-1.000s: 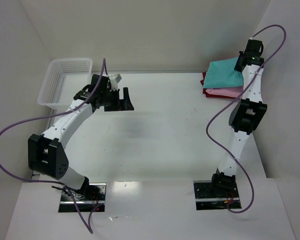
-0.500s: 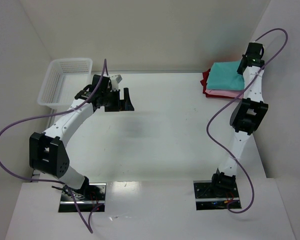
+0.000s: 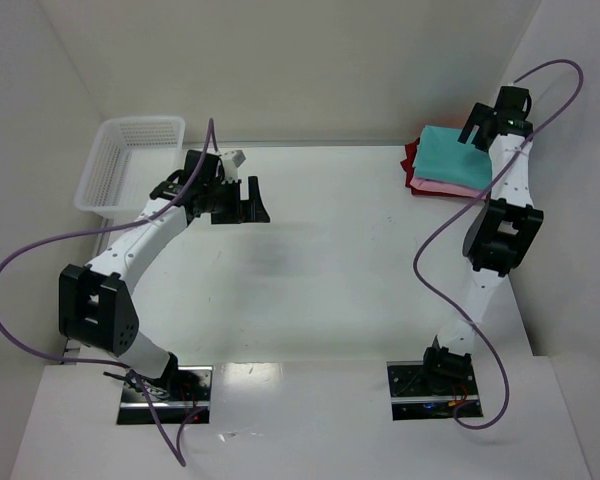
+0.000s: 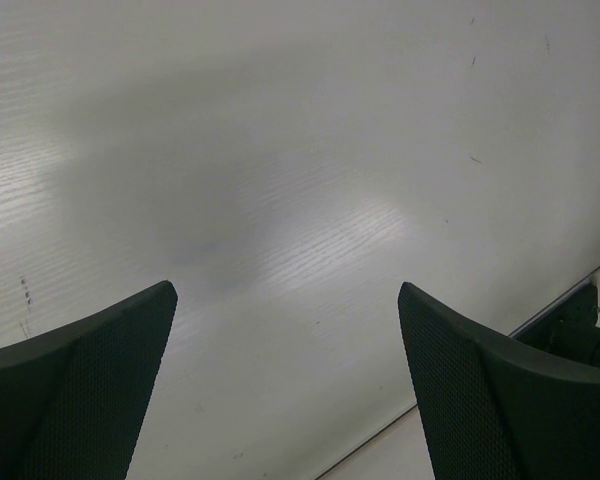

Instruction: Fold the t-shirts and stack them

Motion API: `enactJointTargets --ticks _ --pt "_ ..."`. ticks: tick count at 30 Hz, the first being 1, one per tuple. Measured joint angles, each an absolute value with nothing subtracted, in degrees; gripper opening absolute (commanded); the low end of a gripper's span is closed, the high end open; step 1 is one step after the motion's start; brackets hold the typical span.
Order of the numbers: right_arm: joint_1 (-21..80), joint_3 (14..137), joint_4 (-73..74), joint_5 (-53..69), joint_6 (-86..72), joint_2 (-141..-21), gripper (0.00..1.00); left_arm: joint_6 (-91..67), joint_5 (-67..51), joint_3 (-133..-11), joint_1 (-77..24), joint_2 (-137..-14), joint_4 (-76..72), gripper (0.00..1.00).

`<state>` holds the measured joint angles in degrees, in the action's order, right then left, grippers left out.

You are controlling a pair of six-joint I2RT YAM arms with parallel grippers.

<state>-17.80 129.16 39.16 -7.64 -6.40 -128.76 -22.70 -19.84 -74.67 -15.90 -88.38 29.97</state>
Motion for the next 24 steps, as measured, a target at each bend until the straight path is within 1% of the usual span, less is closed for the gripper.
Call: enactJointTargets --ticks 6,10,14,20,24 --pt "-16.0 117.5 33.4 -1.2 -7.9 -114.5 1.00 -22.7 -20.5 -74.1 -15.9 -86.8 28.4 0.99" --pt "-12.4 116.3 28.4 1.9 -8.3 -111.6 1.00 -22.7 -20.8 -73.9 -15.9 -83.6 28.2 0.99" --pt "-9.7 116.7 26.2 2.2 -9.6 -115.5 1.00 -22.8 -20.9 -73.2 -15.9 -78.9 27.0 0.99" --pt "-9.7 117.0 26.3 -1.1 -12.5 -125.3 1.00 -22.6 -20.9 -69.6 -15.9 -71.6 25.5 0.99" --pt "-9.8 122.3 27.6 -2.3 -13.6 -132.7 1.00 -22.3 -20.9 -69.3 -15.9 -70.2 25.4 0.99"
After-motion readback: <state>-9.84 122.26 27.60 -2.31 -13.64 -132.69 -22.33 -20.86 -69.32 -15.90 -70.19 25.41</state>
